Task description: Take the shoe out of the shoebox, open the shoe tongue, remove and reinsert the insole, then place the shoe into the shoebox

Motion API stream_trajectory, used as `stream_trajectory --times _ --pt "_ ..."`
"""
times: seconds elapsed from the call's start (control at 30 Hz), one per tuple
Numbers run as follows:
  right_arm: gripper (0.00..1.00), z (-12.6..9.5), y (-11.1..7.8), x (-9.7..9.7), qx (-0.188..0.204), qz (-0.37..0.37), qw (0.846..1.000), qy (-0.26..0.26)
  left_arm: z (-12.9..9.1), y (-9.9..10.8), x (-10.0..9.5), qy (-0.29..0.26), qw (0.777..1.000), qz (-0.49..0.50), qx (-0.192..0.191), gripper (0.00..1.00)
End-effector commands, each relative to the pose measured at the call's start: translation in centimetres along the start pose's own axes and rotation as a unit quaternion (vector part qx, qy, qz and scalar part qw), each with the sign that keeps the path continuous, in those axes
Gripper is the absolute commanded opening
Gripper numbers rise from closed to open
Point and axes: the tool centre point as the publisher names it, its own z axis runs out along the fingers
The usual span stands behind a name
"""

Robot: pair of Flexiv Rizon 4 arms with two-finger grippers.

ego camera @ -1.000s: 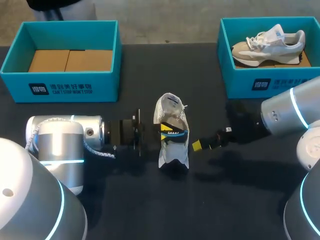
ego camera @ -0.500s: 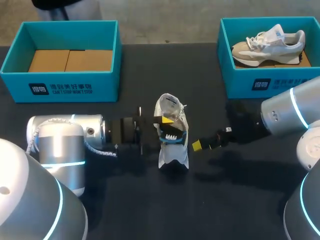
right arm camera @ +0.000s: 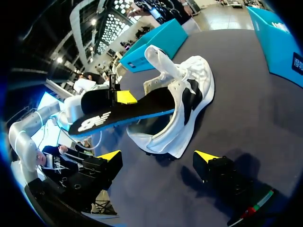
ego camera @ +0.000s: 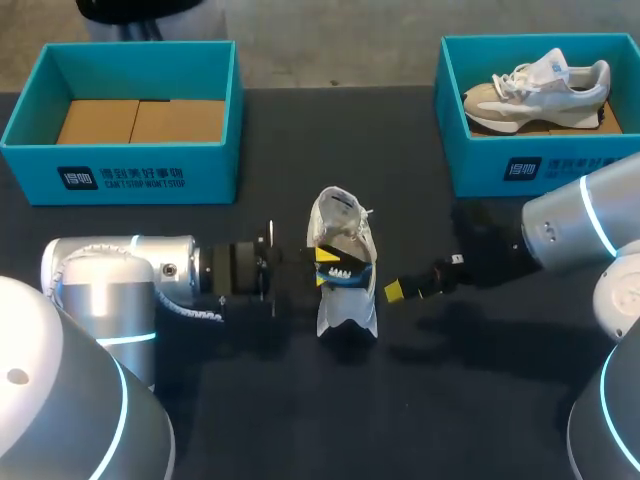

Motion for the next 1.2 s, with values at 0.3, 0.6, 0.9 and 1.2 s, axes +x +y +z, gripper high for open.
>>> stream_trajectory --times 0.3,0.6,0.9,1.2 --pt "1.0 1.1 1.6 -0.9 0.02 -0.023 1.0 -0.004 0.7 1.1 0.0 0.008 1.0 0.0 -0.01 0.0" --pt "1.0 0.9 1.7 -1.0 0.02 -0.022 1.0 -0.005 0.8 1.9 0.1 0.008 1.0 -0.007 -0.017 0.0" --pt "1.0 0.9 1.7 -1.0 0.02 -0.022 1.0 -0.005 0.9 1.8 -0.1 0.006 1.0 -0.009 -0.02 0.0" --pt "1.0 0.9 1.7 -1.0 0.02 -0.022 1.0 -0.005 0.3 0.1 0.0 0.009 1.0 0.002 -0.007 0.36"
